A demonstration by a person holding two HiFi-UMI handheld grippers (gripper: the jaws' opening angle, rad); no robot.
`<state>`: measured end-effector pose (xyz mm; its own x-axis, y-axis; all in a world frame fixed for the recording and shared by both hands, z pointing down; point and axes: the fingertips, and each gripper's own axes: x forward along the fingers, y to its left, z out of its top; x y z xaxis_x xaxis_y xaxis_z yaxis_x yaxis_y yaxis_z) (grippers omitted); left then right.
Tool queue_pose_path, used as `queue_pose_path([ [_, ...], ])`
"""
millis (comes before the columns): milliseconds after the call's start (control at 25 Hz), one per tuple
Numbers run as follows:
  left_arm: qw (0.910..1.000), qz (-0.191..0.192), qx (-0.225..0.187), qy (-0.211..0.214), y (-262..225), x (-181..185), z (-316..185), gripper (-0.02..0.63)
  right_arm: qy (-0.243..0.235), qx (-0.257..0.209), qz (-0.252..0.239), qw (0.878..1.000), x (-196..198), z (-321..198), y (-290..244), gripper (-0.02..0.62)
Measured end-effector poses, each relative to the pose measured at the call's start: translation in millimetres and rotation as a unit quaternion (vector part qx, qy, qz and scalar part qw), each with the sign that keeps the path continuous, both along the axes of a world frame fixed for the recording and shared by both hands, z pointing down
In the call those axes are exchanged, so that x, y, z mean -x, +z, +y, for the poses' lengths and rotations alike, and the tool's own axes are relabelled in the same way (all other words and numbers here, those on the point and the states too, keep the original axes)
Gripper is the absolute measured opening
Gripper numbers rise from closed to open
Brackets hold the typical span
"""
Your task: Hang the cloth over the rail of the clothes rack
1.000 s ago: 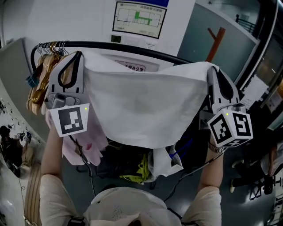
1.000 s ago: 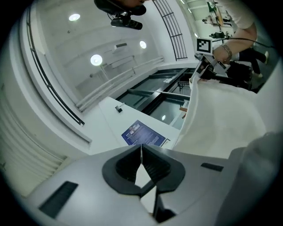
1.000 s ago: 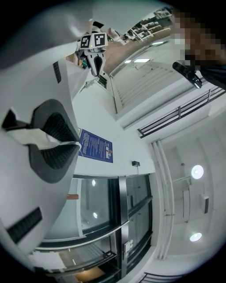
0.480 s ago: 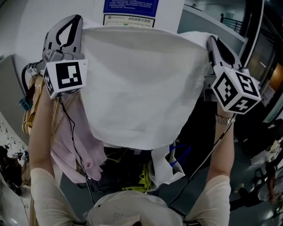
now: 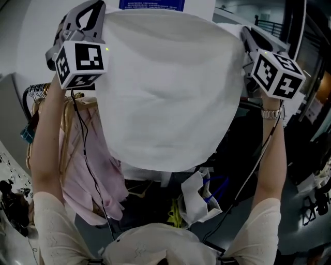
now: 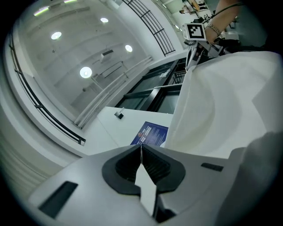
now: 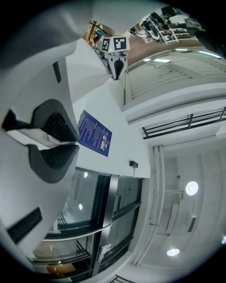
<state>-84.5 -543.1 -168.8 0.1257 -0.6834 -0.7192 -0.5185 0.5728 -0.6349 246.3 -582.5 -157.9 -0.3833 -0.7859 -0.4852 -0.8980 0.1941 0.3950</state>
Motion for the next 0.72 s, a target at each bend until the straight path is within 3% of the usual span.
queue_pose_path([
  [200,0.9988,-0.023,0.036,-0.025,18.6,5.1,-39.0,0.018,-0.013,0.035,0.022,0.999,9.2,-36.8,12.6,0.035],
  [440,0.9907,-0.070,0.100,-0.060,53.1,9.1,-86.4,0.018,-0.034,0.088,0.098,0.991,27.9,-77.6,38.0,0.035],
  [600,0.9827,-0.102,0.130,-0.084,71.2,6.4,-106.7,0.018,-0.065,0.139,0.158,0.975,35.9,-95.5,64.8,0.039],
  [720,0.9753,-0.110,0.168,-0.091,86.3,9.4,-123.4,0.018,-0.095,0.193,0.185,0.959,32.4,-109.8,86.6,0.089],
])
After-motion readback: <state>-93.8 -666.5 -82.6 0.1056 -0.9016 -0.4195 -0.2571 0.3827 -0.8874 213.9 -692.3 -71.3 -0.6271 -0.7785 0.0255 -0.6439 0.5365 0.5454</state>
